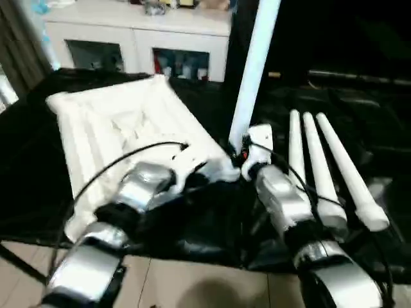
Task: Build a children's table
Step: Pick table leg
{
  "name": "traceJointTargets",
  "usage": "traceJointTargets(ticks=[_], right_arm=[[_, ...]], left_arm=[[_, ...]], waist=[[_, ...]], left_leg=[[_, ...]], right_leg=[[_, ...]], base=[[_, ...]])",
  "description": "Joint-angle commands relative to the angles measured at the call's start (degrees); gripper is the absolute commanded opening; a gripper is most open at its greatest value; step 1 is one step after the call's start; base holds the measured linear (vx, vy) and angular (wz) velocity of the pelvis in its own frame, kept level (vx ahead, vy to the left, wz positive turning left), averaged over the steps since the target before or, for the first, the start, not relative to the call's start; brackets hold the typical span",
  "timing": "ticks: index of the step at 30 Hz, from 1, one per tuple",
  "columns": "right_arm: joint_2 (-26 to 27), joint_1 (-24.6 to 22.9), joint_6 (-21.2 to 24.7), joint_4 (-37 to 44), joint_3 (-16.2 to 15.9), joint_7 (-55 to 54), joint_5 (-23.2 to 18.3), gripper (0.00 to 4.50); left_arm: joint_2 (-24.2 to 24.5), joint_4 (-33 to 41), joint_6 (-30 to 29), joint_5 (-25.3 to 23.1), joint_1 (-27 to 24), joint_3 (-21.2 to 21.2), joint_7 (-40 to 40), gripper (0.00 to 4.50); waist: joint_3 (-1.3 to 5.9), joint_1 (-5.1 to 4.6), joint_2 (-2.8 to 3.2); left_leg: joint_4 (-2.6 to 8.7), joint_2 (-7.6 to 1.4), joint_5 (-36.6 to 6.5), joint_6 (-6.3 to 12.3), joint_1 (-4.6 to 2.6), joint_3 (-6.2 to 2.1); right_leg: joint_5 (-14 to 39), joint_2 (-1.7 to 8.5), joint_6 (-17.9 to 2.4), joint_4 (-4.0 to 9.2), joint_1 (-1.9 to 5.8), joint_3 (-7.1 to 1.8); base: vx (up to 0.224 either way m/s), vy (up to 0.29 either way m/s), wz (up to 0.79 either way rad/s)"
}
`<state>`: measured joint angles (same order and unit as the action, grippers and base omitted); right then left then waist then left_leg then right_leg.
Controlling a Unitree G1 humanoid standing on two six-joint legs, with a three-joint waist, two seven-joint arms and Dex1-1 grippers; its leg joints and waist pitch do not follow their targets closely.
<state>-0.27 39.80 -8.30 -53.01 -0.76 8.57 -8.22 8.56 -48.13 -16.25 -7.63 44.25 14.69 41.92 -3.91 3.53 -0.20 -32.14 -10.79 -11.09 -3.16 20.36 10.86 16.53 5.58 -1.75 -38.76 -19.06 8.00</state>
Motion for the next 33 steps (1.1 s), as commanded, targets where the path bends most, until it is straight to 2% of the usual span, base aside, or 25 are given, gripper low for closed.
traceJointTargets(ticks=[1, 2, 3, 4, 5, 6, 7, 8, 9, 11, 12, 13, 15, 17, 22, 23, 24, 26, 27, 28, 30, 31, 33], right_arm=[[0.85, -1.54, 4.36, -9.64, 0.25, -5.64, 1.90, 1.87], [1.37, -0.66, 4.50, -10.65, 0.27, -6.67, 2.03, 1.87], [1.38, -0.64, 4.50, -10.68, 0.27, -6.70, 2.04, 1.87], [1.55, -0.27, 4.37, -11.23, 0.29, -7.13, 2.23, 1.87], [1.70, 0.16, 4.13, -11.88, 0.37, -7.61, 2.48, 1.87], [1.89, 0.61, 3.84, -12.48, 0.60, -7.96, 2.57, 1.87], [2.19, 1.18, 3.54, -13.13, 1.00, -8.18, 2.39, 1.87], [2.45, 1.76, 3.19, -13.88, 1.30, -8.44, 2.33, 1.87], [2.57, 1.98, 3.05, -14.18, 1.43, -8.48, 2.27, 1.87], [2.68, 2.21, 2.93, -14.35, 1.71, -8.30, 2.05, 1.87], [2.78, 2.46, 2.72, -14.75, 2.05, -8.28, 1.94, 1.87], [2.88, 2.76, 2.49, -15.20, 2.35, -8.40, 2.01, 1.87], [3.00, 3.08, 2.21, -15.66, 2.65, -8.52, 2.15, 1.87], [3.01, 3.17, 2.06, -15.78, 2.82, -8.43, 2.26, 1.87], [3.12, 3.83, 1.04, -16.67, 2.95, -8.39, 3.02, 1.87], [3.22, 3.93, 0.78, -16.71, 3.38, -7.80, 2.61, 1.87], [3.29, 4.03, 0.57, -16.68, 3.68, -7.13, 2.29, 2.22], [3.40, 4.25, 0.22, -16.42, 4.27, -5.72, 1.74, 2.57], [3.42, 4.35, 0.13, -16.29, 4.39, -5.30, 1.63, 2.57], [3.48, 4.52, 0.02, -16.14, 4.70, -4.55, 1.32, 2.60], [3.58, 5.00, -0.54, -16.04, 5.33, -3.13, 0.73, 2.73], [3.58, 5.23, -0.77, -15.93, 5.43, -2.30, 0.58, 2.97], [3.49, 5.51, -1.16, -15.70, 5.09, -1.46, 0.83, 3.01]], left_arm=[[0.30, 1.03, -2.87, -1.00, 1.78, -2.07, -6.84, 0.00], [0.08, 1.39, -3.01, -1.53, 1.78, -1.74, -7.72, 0.00], [0.08, 1.38, -3.02, -1.54, 1.79, -1.73, -7.74, 0.00], [0.07, 1.30, -3.14, -1.68, 1.85, -1.63, -8.09, 0.00], [0.08, 1.13, -3.23, -1.77, 1.92, -1.57, -8.47, 0.00], [0.08, 0.98, -3.34, -1.72, 1.95, -1.66, -8.82, 0.00], [0.36, 0.78, -3.16, -1.86, 1.92, -1.67, -9.23, 0.00], [0.62, 0.65, -3.22, -1.97, 1.90, -1.75, -9.55, 0.00], [0.78, 0.58, -3.31, -1.97, 1.90, -1.82, -9.60, 0.00], [1.22, 0.46, -3.27, -2.30, 1.99, -1.71, -9.86, 0.00], [1.29, 0.50, -3.48, -2.29, 2.02, -1.74, -10.07, 0.00], [1.31, 0.61, -3.75, -2.26, 2.03, -1.79, -10.25, 0.00], [1.32, 0.77, -4.03, -2.22, 2.01, -1.82, -10.40, 0.00], [1.32, 0.82, -4.05, -2.25, 1.94, -1.66, -10.46, 0.00], [1.50, 0.90, -3.94, -2.00, 1.77, -1.27, -10.40, 0.00], [1.59, 1.00, -3.75, -1.97, 1.70, -1.15, -10.22, 0.00], [1.67, 1.08, -3.61, -1.95, 1.65, -1.06, -10.06, 0.00], [1.87, 1.20, -3.28, -1.94, 1.57, -0.88, -9.73, 0.00], [1.95, 1.21, -3.16, -1.95, 1.57, -0.84, -9.63, 0.00], [2.04, 1.17, -2.93, -1.96, 1.57, -0.77, -9.47, 0.00], [2.18, 1.10, -2.55, -2.05, 1.60, -0.59, -9.23, 0.00], [2.24, 1.10, -2.40, -2.09, 1.59, -0.51, -9.13, 0.00], [2.35, 1.12, -2.19, -2.10, 1.52, -0.46, -8.98, 0.00]], waist=[[4.67, 0.76, -3.85], [3.85, 2.27, -3.02], [3.73, 2.70, -2.43], [5.60, 3.65, -0.49], [5.08, 2.09, -0.74], [5.37, 1.97, -0.39], [5.66, 1.70, -0.27], [5.22, 1.60, -0.77], [5.02, 1.58, -0.79], [4.79, 1.42, -0.41], [4.81, 1.34, -0.47], [4.82, 1.29, -0.24], [4.81, 1.07, -0.26], [4.79, 1.00, -0.26], [4.64, 1.12, -0.34], [4.65, 1.17, -0.21], [4.66, 1.11, -0.30], [4.63, 1.11, -0.28], [4.60, 1.08, -0.28], [4.73, 1.03, 0.00], [4.76, 0.87, -0.40], [4.55, 0.79, -0.22], [4.48, 0.77, 0.08]], left_leg=[[2.64, -1.52, -28.64, -3.65, -4.63, -0.80], [-3.35, -0.93, -9.72, 0.50, -1.02, -2.95], [-2.82, -1.23, -4.08, 1.55, 3.28, -4.34], [1.31, -1.65, 8.04, -0.83, 3.11, -4.18], [1.17, -2.57, 7.79, 1.07, 0.11, -4.12], [0.99, -2.57, 8.65, 1.55, -0.13, -4.23], [0.80, -1.97, 9.62, 3.02, 0.79, -3.91], [1.17, -1.88, 5.56, 4.12, 0.76, -3.35], [1.47, -1.90, 2.65, 4.02, 0.88, -3.29], [2.58, -2.57, -6.43, 1.77, 0.57, -3.14], [2.73, -2.77, -7.68, 1.16, 0.40, -3.06], [2.97, -3.05, -9.16, 0.20, 0.05, -3.01], [3.26, -3.12, -9.37, -0.48, 0.15, -2.96], [3.24, -3.07, -8.24, -0.55, 0.10, -2.75], [3.16, -2.84, -9.00, -0.34, 0.08, -2.35], [3.18, -2.85, -9.11, -0.29, 0.02, -2.35], [3.21, -2.88, -9.18, -0.22, 0.07, -2.36], [3.23, -2.89, -9.41, -0.07, 0.09, -2.32], [3.26, -2.87, -9.33, -0.03, 0.11, -2.34], [3.19, -2.82, -8.66, -0.04, 0.19, -2.34], [3.21, -2.92, -8.11, 0.19, 0.38, -2.39], [3.15, -2.80, -8.31, 0.84, 0.32, -2.19], [3.18, -2.89, -8.37, 0.81, 0.29, -2.17]], right_leg=[[30.82, 4.71, -0.13, 6.55, -2.95, -6.83], [42.41, 10.55, -3.24, 12.28, -1.99, -10.57], [35.59, 10.73, -4.22, 9.74, 2.32, -10.20], [8.98, 4.76, -4.56, 5.84, 2.91, -5.62], [-8.25, 2.67, -7.06, 4.42, -0.24, -5.46], [-14.28, 2.77, -8.89, 3.97, 0.01, -5.64], [-22.59, 2.78, -11.15, 3.60, 0.98, -5.77], [-22.66, 3.01, -12.26, 4.36, 0.85, -5.82], [-20.13, 3.23, -12.60, 4.61, 1.05, -5.77], [-6.89, 3.60, -11.56, 5.86, 1.31, -5.65], [-4.83, 3.63, -11.30, 6.12, 1.19, -5.75], [-3.33, 3.60, -11.26, 6.26, 0.85, -5.97], [-3.67, 3.50, -11.12, 6.33, 0.86, -6.05], [-6.29, 3.49, -11.23, 6.35, 0.65, -6.21], [-5.17, 3.65, -11.12, 6.68, 0.51, -6.52], [-4.86, 3.66, -11.02, 6.69, 0.48, -6.55], [-4.79, 3.62, -10.93, 6.70, 0.50, -6.54], [-4.66, 3.64, -10.93, 6.77, 0.47, -6.57], [-4.55, 3.60, -11.03, 6.77, 0.47, -6.55], [-5.26, 3.63, -11.39, 6.68, 0.51, -6.56], [-6.29, 3.65, -11.63, 6.50, 0.75, -6.48], [-4.39, 3.63, -11.82, 6.80, 0.52, -6.53], [-3.53, 3.70, -12.04, 6.90, 0.41, -6.62]], base=[[0.092, -0.158, 0.23], [0.138, -0.157, -0.20], [0.122, -0.011, -0.43], [0.122, -0.011, -0.43], [0.118, 0.004, -0.09], [0.000, 0.000, 0.00], [0.000, 0.000, 0.00], [0.000, 0.000, 0.00], [0.000, 0.000, 0.00], [0.000, 0.000, 0.00], [0.000, 0.000, 0.00], [0.000, 0.000, 0.00], [0.000, 0.000, 0.00], [0.000, 0.000, 0.00], [0.000, 0.000, 0.00], [0.000, 0.000, 0.00], [0.000, 0.000, 0.00], [0.000, 0.000, 0.00], [0.000, 0.000, 0.00], [0.000, 0.000, 0.00], [0.000, 0.000, 0.00], [0.000, 0.000, 0.00], [0.000, 0.000, 0.00]])
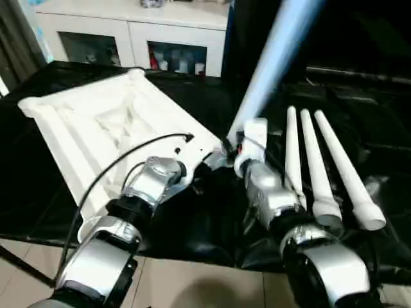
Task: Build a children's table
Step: Pick table leg
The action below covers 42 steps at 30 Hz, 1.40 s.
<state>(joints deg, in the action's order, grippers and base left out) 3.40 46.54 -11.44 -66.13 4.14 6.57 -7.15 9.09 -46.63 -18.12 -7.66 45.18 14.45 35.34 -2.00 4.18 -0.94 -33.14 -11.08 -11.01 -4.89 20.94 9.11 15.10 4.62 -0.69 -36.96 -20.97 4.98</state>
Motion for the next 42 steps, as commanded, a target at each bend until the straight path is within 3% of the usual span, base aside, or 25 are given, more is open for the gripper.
traceJointTargets(ticks=[1, 2, 9, 12, 16, 19, 32, 38, 39, 40, 41, 42], right_arm=[[-0.23, -1.17, 1.84, -2.50, -0.01, 0.71, -0.04, 3.07], [-0.22, -0.90, 1.51, -2.27, 0.16, 1.71, -0.05, 3.32], [-0.53, -0.26, -0.85, -1.90, 0.57, 2.42, 0.41, 3.75], [-0.41, -0.38, -2.10, -1.54, 1.21, 3.38, -0.18, 3.80], [-0.45, -0.85, -2.90, -1.37, 1.24, 5.39, -0.24, 3.42], [-0.52, -1.21, -3.33, -1.42, 1.09, 5.64, -0.05, 3.18], [0.14, -2.19, -4.37, -1.37, 1.23, 8.04, 0.24, 2.04], [0.49, -2.87, -5.14, -0.35, 0.09, 9.43, 1.00, 1.48], [0.09, -3.90, -6.16, 1.33, -0.48, 10.44, 1.43, 1.43], [-0.12, -4.36, -6.58, 2.08, -0.75, 10.92, 1.62, 1.35], [-0.38, -5.14, -6.94, 3.28, -1.10, 11.51, 1.77, 1.35], [-0.40, -5.22, -6.98, 3.40, -1.14, 11.57, 1.79, 1.13]], left_arm=[[1.86, -0.38, -0.24, -2.05, 0.56, -0.22, -2.35, 0.00], [1.97, -0.35, -0.12, -1.98, 0.52, -0.20, -2.17, 0.00], [2.39, -0.08, 0.53, -1.83, 0.08, 0.07, -1.78, 0.00], [2.45, -0.01, 0.94, -1.78, -0.01, 0.14, -1.67, 0.00], [2.54, -0.04, 1.34, -1.66, -0.04, 0.20, -1.54, 0.00], [2.64, 0.13, 1.40, -1.64, -0.20, 0.27, -1.46, 0.00], [2.99, 0.13, 2.11, -1.65, -0.89, 0.51, -1.17, 0.00], [5.06, 0.57, 8.39, -2.86, -2.34, 2.65, 2.17, 0.00], [7.90, 2.13, 14.90, -4.38, -4.54, 5.71, 6.88, 0.00], [8.95, 2.87, 17.14, -4.69, -5.38, 6.68, 8.81, 0.00], [10.30, 3.89, 21.21, -4.78, -6.56, 7.90, 11.66, 0.00], [10.44, 3.99, 21.62, -4.78, -6.68, 8.03, 11.95, 0.00]], waist=[[2.56, 0.07, 0.67], [2.63, 0.07, 0.76], [2.89, -0.46, 0.57], [3.04, -0.51, 0.40], [2.90, -0.46, 0.20], [2.81, -0.46, 0.22], [2.85, -0.38, 0.07], [2.88, -0.56, 0.24], [2.88, -0.44, 0.35], [2.82, -0.53, 0.19], [3.01, -0.49, 0.63], [2.97, -0.45, 0.58]], left_leg=[[4.18, -2.68, -8.17, 2.47, -0.27, -0.41], [4.07, -2.66, -7.33, 2.57, -0.29, -0.40], [3.57, -2.55, -3.23, 4.55, -0.02, -0.33], [3.17, -2.37, -1.29, 6.66, 0.02, -0.13], [3.10, -2.42, -1.26, 8.09, 0.05, 0.04], [3.23, -2.57, -2.27, 7.58, -0.08, 0.05], [3.05, -2.48, -1.68, 8.03, -0.03, 0.19], [3.08, -2.57, -1.38, 7.89, -0.10, 0.14], [3.07, -2.57, -1.39, 7.92, -0.17, 0.09], [3.16, -2.66, -1.84, 7.79, 0.22, 0.04], [3.09, -2.74, -1.85, 7.44, -0.25, 0.12], [3.12, -2.72, -1.79, 7.54, -0.22, 0.05]], right_leg=[[-2.24, 4.62, -13.26, 5.06, 2.34, -3.61], [-3.49, 4.64, -13.60, 4.88, 2.36, -3.64], [-10.37, 4.50, -15.29, 4.13, 2.56, -3.50], [-14.64, 4.44, -15.97, 3.73, 2.54, -3.53], [-14.68, 4.41, -16.36, 3.73, 2.38, -3.55], [-12.21, 4.39, -16.46, 3.86, 2.32, -3.61], [-12.90, 4.40, -16.72, 3.74, 2.31, -3.75], [-13.27, 4.24, -16.46, 3.64, 2.26, -3.84], [-13.25, 4.31, -16.46, 3.69, 2.23, -3.83], [-13.00, 4.40, -15.80, 3.63, 2.46, -3.86], [-13.73, 4.33, -15.72, 3.51, 2.21, -3.93], [-13.96, 4.29, -15.67, 3.58, 2.20, -3.89]], base=[[0.000, 0.000, 0.00], [0.000, 0.000, 0.00], [0.000, 0.000, 0.00], [0.000, 0.000, 0.00], [0.000, 0.000, 0.00], [0.000, 0.000, 0.00], [0.000, 0.000, 0.00], [0.000, 0.000, 0.00], [0.000, 0.000, 0.00], [0.000, 0.000, 0.00], [0.000, 0.000, 0.00], [0.000, 0.000, 0.00]])
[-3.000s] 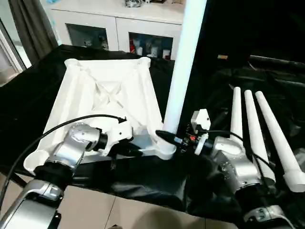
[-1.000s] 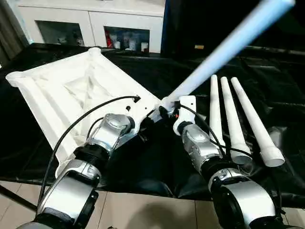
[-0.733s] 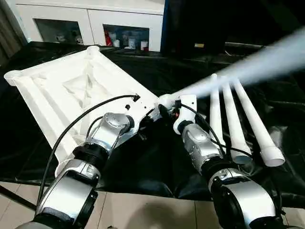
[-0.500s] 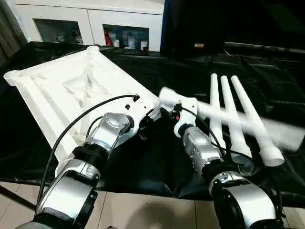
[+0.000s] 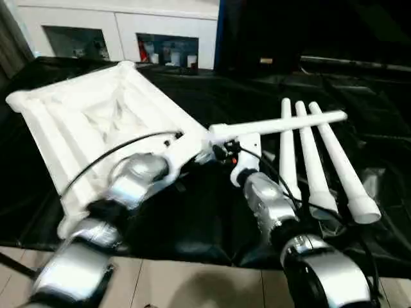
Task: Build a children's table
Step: Pick table leg
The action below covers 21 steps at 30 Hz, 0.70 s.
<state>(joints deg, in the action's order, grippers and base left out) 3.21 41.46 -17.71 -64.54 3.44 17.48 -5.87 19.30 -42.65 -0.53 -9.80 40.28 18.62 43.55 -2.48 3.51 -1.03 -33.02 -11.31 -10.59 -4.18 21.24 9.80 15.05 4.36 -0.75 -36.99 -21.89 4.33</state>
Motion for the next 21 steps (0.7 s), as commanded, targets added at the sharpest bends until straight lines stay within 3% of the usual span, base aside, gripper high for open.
traceJointTargets(ticks=[1, 4, 5, 8, 14, 18, 21], right_arm=[[-0.40, -0.84, -0.86, 2.89, -0.64, 1.21, 0.47, 1.04], [-0.88, -2.73, -0.86, 5.55, -0.94, 2.44, 0.35, 0.84], [-1.42, -4.47, -0.73, 7.48, -1.09, 3.33, 0.43, 0.84], [-2.20, -6.31, -0.23, 9.18, -1.27, 3.90, 0.54, 0.57], [-3.96, -11.86, 2.40, 17.36, -2.04, 5.95, -0.20, 0.12], [-4.65, -14.20, 3.99, 21.27, -2.01, 6.19, -0.55, 0.02], [-5.25, -16.30, 5.55, 24.91, -2.01, 5.73, -0.68, 0.02]], left_arm=[[1.23, 0.86, 6.72, -2.63, -2.68, 4.71, 5.88, 0.00], [3.17, 2.37, 10.09, -2.20, -4.54, 6.07, 10.16, 0.00], [4.09, 2.91, 11.91, -1.56, -5.61, 6.40, 12.21, 0.00], [5.15, 2.81, 13.45, -2.10, -6.17, 7.11, 13.10, 0.00], [7.10, 0.12, 16.96, -3.67, -5.87, 6.78, 13.06, 0.00], [7.59, 0.15, 18.08, -2.70, -5.93, 5.82, 14.00, 0.00], [8.36, 0.50, 20.71, -1.45, -6.17, 5.17, 14.71, 0.00]], waist=[[3.47, 0.27, 0.94], [3.43, 0.54, 0.99], [3.39, 0.86, 1.26], [3.32, 1.38, 1.06], [3.16, 1.20, 0.61], [3.10, 1.12, 0.43], [3.34, 1.18, 0.60]], left_leg=[[2.99, -2.54, -1.97, 6.55, -0.63, -0.56], [3.05, -2.64, -2.49, 5.92, -0.89, -0.35], [3.13, -2.73, -3.31, 5.23, -1.16, -0.34], [3.30, -2.65, -4.50, 3.73, -1.26, -0.20], [3.63, -2.38, -6.53, 1.77, -0.89, -0.31], [3.61, -2.35, -6.07, 1.65, -0.88, -0.29], [3.37, -2.27, -4.37, 2.34, -0.91, -0.27]], right_leg=[[-14.93, 4.41, -15.54, 3.51, 3.06, -3.27], [-15.84, 4.23, -15.74, 3.27, 2.83, -3.33], [-14.98, 4.22, -15.63, 3.35, 2.67, -3.35], [-13.93, 4.15, -14.71, 3.46, 2.65, -3.52], [-9.02, 4.16, -12.31, 3.96, 3.04, -3.66], [-9.13, 4.07, -12.04, 3.99, 2.97, -3.78], [-12.14, 4.02, -12.16, 3.69, 2.92, -3.76]], base=[[0.000, 0.000, 0.00], [0.000, 0.000, 0.00], [0.000, 0.000, 0.00], [0.000, 0.000, 0.00], [0.000, 0.000, 0.00], [0.000, 0.000, 0.00], [0.000, 0.000, 0.00]])
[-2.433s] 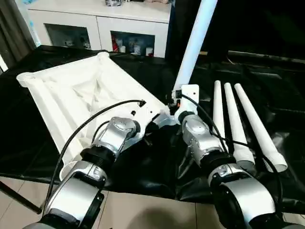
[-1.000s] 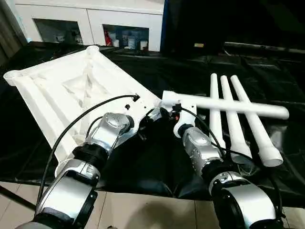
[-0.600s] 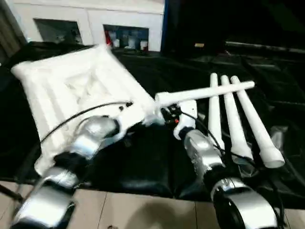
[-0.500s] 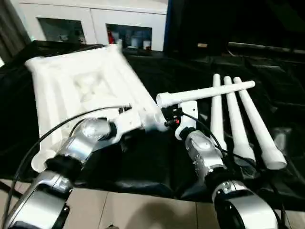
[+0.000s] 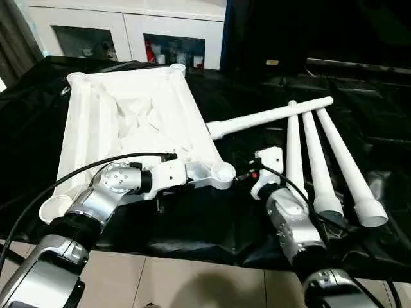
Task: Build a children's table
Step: Pick table leg
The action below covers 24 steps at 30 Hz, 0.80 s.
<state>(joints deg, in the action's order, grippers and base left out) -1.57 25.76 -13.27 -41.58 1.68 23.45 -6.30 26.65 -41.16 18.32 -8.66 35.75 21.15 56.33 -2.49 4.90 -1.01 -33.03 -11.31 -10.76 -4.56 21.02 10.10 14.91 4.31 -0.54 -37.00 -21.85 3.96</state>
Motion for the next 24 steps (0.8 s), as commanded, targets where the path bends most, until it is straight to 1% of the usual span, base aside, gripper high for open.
traceJointTargets(ticks=[1, 2, 3, 4, 5, 6, 7, 8, 9, 10, 11, 12, 13, 14, 15, 16, 17, 18, 19, 20, 22, 24], right_arm=[[-0.56, -1.18, 1.80, 3.17, -0.33, -0.55, -0.10, 0.02], [-0.62, -1.54, 2.25, 3.96, -0.38, -0.76, -0.01, 0.02], [-0.73, -1.85, 2.68, 4.67, -0.48, -1.28, 0.36, 0.00], [-0.84, -2.09, 3.00, 5.23, -0.57, -1.80, 0.74, 0.00], [-0.97, -2.28, 3.04, 5.73, -0.63, -2.45, 1.22, 0.00], [-1.05, -2.54, 3.37, 6.56, -0.60, -2.82, 1.36, 0.00], [-1.12, -2.67, 3.69, 7.19, -0.52, -2.82, 1.23, 0.00], [-1.12, -2.67, 3.69, 7.19, -0.52, -2.82, 1.23, 0.00], [-1.23, -3.21, 5.03, 9.25, -0.32, -2.82, 0.85, 0.00], [-1.29, -3.47, 5.68, 10.28, -0.22, -2.78, 0.61, 0.00], [-1.37, -3.70, 6.16, 11.10, -0.19, -2.75, 0.47, 0.00], [-1.47, -4.00, 6.75, 12.01, -0.27, -2.83, 0.41, 0.00], [-1.54, -4.21, 7.16, 12.61, -0.36, -2.91, 0.40, 0.00], [-1.69, -4.53, 7.44, 13.30, -0.51, -3.13, 0.43, 0.00], [-1.69, -4.53, 7.44, 13.30, -0.51, -3.13, 0.43, 0.00], [-1.83, -5.05, 7.78, 14.10, -0.52, -3.46, 0.47, 0.00], [-1.87, -5.28, 8.01, 14.49, -0.51, -3.58, 0.50, 0.00], [-1.89, -5.52, 8.19, 14.87, -0.50, -3.63, 0.51, 0.00], [-1.85, -5.89, 8.79, 15.78, -0.51, -3.77, 0.61, 0.00], [-1.85, -5.89, 8.79, 15.78, -0.51, -3.77, 0.61, 0.00], [-1.85, -6.28, 9.43, 16.83, -0.49, -3.83, 0.60, 0.00], [-1.94, -6.72, 10.08, 17.98, -0.50, -3.92, 0.66, 0.00]], left_arm=[[1.20, -0.98, 2.59, -2.30, -1.70, 2.45, 1.70, 0.00], [1.28, -0.60, 2.99, -1.65, -1.90, 1.88, 1.43, 0.00], [1.16, 0.19, 2.68, -0.01, -2.18, 1.02, 2.36, 0.30], [1.02, 0.97, 2.27, 1.58, -2.44, 0.21, 3.38, 0.30], [1.11, 2.28, 1.27, 3.18, -2.82, -0.36, 4.97, 0.48], [1.50, 4.07, -0.10, 4.56, -3.33, -0.75, 6.68, 0.48], [1.83, 5.87, -1.20, 5.85, -3.84, -1.34, 7.56, 0.75], [1.83, 5.87, -1.20, 5.85, -3.84, -1.34, 7.56, 0.75], [2.53, 9.52, -3.69, 8.44, -4.77, -2.72, 9.34, 0.85], [2.92, 10.94, -4.25, 9.38, -5.00, -3.37, 9.79, 0.92], [3.26, 11.72, -4.28, 9.80, -4.97, -3.83, 9.81, 0.92], [3.87, 12.49, -4.65, 10.31, -4.95, -4.16, 10.32, 1.18], [4.28, 12.80, -4.76, 10.52, -4.90, -4.32, 10.65, 1.30], [5.16, 12.70, -4.14, 9.95, -4.58, -4.52, 10.64, 1.35], [5.16, 12.70, -4.14, 9.95, -4.58, -4.52, 10.64, 1.39], [5.91, 11.50, -2.69, 8.17, -3.77, -5.49, 8.03, 1.39], [6.09, 11.03, -1.80, 7.30, -3.45, -6.02, 6.43, 1.61], [5.88, 10.52, -1.01, 7.25, -3.12, -6.85, 4.94, 1.71], [5.35, 10.98, -2.83, 9.08, -2.99, -8.31, 4.66, 1.74], [5.35, 10.98, -2.83, 9.08, -2.99, -8.31, 4.66, 1.74], [4.71, 11.53, -4.13, 10.74, -2.74, -9.76, 3.58, 1.74], [3.55, 13.76, -8.34, 14.29, -2.83, -11.67, 3.35, 1.74]], waist=[[3.28, -0.17, 0.55], [3.33, -0.17, 0.64], [3.31, -0.16, 0.62], [3.33, -0.13, 0.62], [3.35, -0.18, 0.59], [3.35, -0.15, 0.59], [3.31, -0.18, 0.70], [3.27, -0.26, 0.70], [3.27, -0.23, 0.92], [3.29, -0.20, 0.85], [3.30, -0.17, 0.85], [3.29, -0.18, 0.86], [3.25, -0.26, 0.81], [3.14, -0.29, 0.93], [3.13, -0.35, 0.93], [3.14, -0.38, 1.06], [3.19, -0.45, 1.13], [3.29, -0.48, 1.07], [3.34, -0.44, 1.09], [3.37, -0.42, 1.05], [3.41, -0.39, 1.07], [3.43, -0.27, 0.98]], left_leg=[[3.37, -2.29, -4.04, 2.84, -0.69, -0.57], [3.35, -2.25, -4.10, 2.77, -0.71, -0.56], [3.34, -2.25, -4.19, 2.74, -0.76, -0.55], [3.36, -2.22, -4.07, 2.48, -0.74, -0.56], [3.38, -2.26, -4.12, 2.39, -0.80, -0.49], [3.40, -2.32, -4.01, 2.13, -0.82, -0.51], [3.36, -2.31, -3.96, 2.16, -0.77, -0.45], [3.39, -2.25, -4.12, 2.12, -0.76, -0.40], [3.36, -2.21, -4.37, 1.96, -0.84, -0.39], [3.32, -2.22, -4.15, 2.07, -0.77, -0.38], [3.36, -2.25, -4.43, 2.06, -0.87, -0.40], [3.35, -2.19, -4.51, 2.05, -0.89, -0.38], [3.41, -2.15, -4.53, 1.99, -0.75, -0.43], [3.47, -2.12, -5.15, 1.71, -0.81, -0.43], [3.52, -2.11, -5.64, 1.29, -0.83, -0.43], [3.53, -2.08, -5.64, 1.01, -0.86, -0.45], [3.47, -2.08, -5.73, 0.69, -0.93, -0.46], [3.36, -1.97, -5.18, 0.62, -0.86, -0.48], [3.32, -1.97, -4.85, 0.50, -0.87, -0.51], [3.28, -1.93, -4.54, 0.53, -0.84, -0.49], [3.22, -1.89, -4.13, 0.59, -0.86, -0.46], [3.11, -1.85, -3.51, 0.88, -0.82, -0.40]], right_leg=[[-12.53, 3.98, -12.33, 3.70, 2.84, -3.33], [-12.84, 4.04, -12.42, 3.68, 2.88, -3.36], [-12.86, 3.98, -12.41, 3.69, 2.84, -3.35], [-12.82, 4.00, -12.61, 3.58, 2.84, -3.32], [-12.72, 3.97, -12.79, 3.60, 2.77, -3.31], [-12.72, 4.07, -12.92, 3.56, 2.86, -3.35], [-12.90, 4.02, -12.92, 3.55, 2.81, -3.40], [-12.64, 3.88, -13.01, 3.57, 2.76, -3.34], [-12.50, 3.90, -13.09, 3.59, 2.75, -3.37], [-13.15, 3.87, -13.08, 3.49, 2.78, -3.40], [-12.97, 3.82, -13.11, 3.51, 2.73, -3.35], [-12.90, 3.75, -13.15, 3.54, 2.71, -3.36], [-12.68, 3.74, -13.05, 3.57, 2.86, -3.35], [-11.56, 3.68, -12.66, 3.71, 2.76, -3.33], [-10.49, 3.68, -12.31, 3.75, 2.79, -3.35], [-10.23, 3.63, -12.16, 3.75, 2.79, -3.33], [-10.60, 3.55, -11.83, 3.79, 2.80, -3.36], [-11.87, 3.50, -11.64, 3.67, 2.91, -3.38], [-12.80, 3.55, -11.66, 3.58, 2.94, -3.35], [-13.34, 3.54, -11.87, 3.51, 2.98, -3.33], [-14.03, 3.51, -12.30, 3.41, 2.95, -3.28], [-15.08, 3.50, -12.69, 3.31, 2.96, -3.30]], base=[[0.000, 0.000, 0.00], [0.000, 0.000, 0.00], [0.000, 0.000, 0.00], [0.000, 0.000, 0.00], [0.000, 0.000, 0.00], [0.000, 0.000, 0.00], [0.000, 0.000, 0.00], [0.000, 0.000, 0.00], [0.000, 0.000, 0.00], [0.000, 0.000, 0.00], [0.000, 0.000, 0.00], [0.000, 0.000, 0.00], [0.000, 0.000, 0.00], [0.000, 0.000, 0.00], [0.000, 0.000, 0.00], [0.000, 0.000, 0.00], [0.000, 0.000, 0.00], [0.000, 0.000, 0.00], [0.000, 0.000, 0.00], [0.000, 0.000, 0.00], [0.000, 0.000, 0.00], [0.000, 0.000, 0.00]])
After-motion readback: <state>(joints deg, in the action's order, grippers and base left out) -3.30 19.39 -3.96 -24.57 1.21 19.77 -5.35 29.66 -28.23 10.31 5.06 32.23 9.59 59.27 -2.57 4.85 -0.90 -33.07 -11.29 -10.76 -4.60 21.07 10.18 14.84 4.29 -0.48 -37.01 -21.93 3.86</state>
